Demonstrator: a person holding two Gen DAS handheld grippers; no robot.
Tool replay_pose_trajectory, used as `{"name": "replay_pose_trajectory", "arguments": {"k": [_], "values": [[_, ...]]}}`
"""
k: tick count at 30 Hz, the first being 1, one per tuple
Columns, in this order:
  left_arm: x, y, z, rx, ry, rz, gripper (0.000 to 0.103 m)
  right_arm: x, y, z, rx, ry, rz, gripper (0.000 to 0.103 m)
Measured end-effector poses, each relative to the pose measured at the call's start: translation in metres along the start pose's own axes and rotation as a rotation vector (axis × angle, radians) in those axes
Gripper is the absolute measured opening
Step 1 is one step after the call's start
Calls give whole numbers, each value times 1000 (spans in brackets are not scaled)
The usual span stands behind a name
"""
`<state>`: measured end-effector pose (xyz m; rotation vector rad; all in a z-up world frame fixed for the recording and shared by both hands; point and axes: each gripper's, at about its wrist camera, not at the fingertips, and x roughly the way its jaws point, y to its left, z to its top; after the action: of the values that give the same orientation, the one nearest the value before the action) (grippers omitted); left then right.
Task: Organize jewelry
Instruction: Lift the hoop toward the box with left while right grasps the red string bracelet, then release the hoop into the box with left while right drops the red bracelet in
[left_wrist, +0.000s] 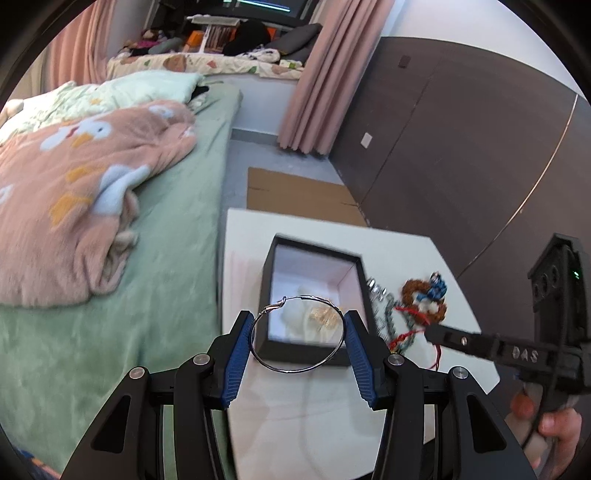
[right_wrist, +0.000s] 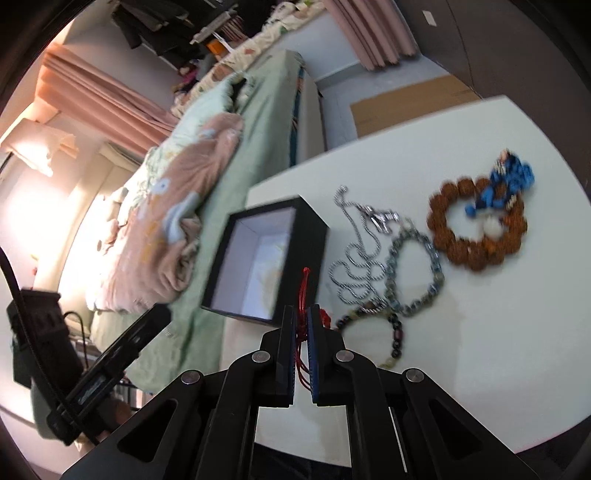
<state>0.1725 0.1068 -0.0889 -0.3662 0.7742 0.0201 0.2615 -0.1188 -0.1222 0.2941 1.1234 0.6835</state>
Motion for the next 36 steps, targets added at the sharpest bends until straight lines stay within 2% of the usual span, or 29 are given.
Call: {"name": "replay_pose_trajectory", "arguments": {"k": [6,8,9,10,16,26,28,30,31,32,36], "values": [[8,-15,30,10,-8,-38,53,-18,17,5,-29,-35,3,7],[11,-17,36,3,10,-63,64,-21,20,7,-30,-42,3,7],[12,-17,39,-2,18,-65,78,-20,21,8,-31,-43,3,7],[10,-17,40,-9,12,-67,84,-21,23,9,-33,-45,3,7],[-9,-1,32,-39,-14,-55,84,-16,35,14,-50,-44,11,7],[-67,53,7,-130,-56,47,84,2,77,34,-112,-67,20,8],[-81,61,5,-139,-68,71,84,6,83,37,-118,-66,23,16],[-98,66,3,-137,-85,99,84,8,89,38,-115,-67,40,58],[-110,68,1,-132,-100,122,84,7,91,36,-114,-85,52,65],[-119,70,0,-128,-111,137,84,5,93,34,-116,-104,62,71],[-154,77,-9,-132,-144,190,84,5,98,24,-114,-93,85,71]]}}
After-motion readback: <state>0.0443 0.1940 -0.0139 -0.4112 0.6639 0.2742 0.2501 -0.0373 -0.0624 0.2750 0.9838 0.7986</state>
